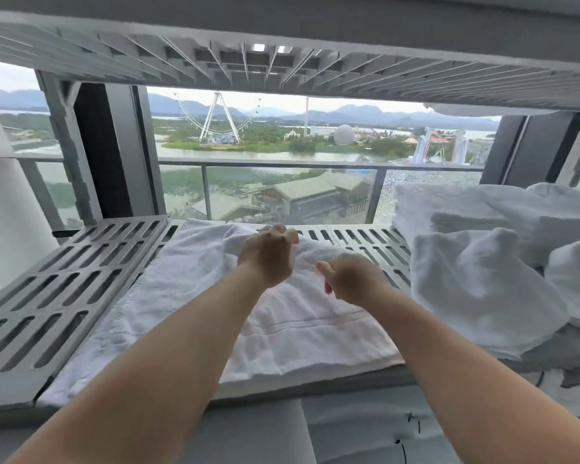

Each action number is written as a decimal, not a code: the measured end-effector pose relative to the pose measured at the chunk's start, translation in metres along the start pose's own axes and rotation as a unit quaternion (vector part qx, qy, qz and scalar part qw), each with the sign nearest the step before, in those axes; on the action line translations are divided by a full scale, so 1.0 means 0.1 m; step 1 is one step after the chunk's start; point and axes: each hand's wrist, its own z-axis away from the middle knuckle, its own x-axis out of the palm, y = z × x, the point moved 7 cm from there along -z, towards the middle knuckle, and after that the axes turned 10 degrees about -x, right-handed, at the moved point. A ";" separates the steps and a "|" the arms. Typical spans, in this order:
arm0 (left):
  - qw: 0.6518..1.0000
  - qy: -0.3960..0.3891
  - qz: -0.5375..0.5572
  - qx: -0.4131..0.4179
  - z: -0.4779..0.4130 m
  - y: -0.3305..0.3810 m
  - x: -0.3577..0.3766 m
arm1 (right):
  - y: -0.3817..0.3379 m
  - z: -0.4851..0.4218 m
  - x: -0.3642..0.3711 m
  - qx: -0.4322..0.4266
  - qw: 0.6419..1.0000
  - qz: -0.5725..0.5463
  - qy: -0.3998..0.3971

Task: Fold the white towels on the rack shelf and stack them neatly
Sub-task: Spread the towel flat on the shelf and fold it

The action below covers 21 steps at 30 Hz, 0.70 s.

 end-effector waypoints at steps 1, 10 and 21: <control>1.000 -0.003 -0.005 0.000 -0.07 0.00 0.06 | 0.05 -0.07 -0.05 0.012 0.999 0.010 0.030; 0.996 -0.075 -0.018 -0.053 -0.19 -0.16 0.75 | 0.65 -0.93 -0.29 0.033 0.991 -0.010 0.132; 0.997 0.002 0.043 -0.063 -0.10 -0.15 0.57 | 0.77 -1.58 0.40 -0.089 0.982 -0.167 -0.022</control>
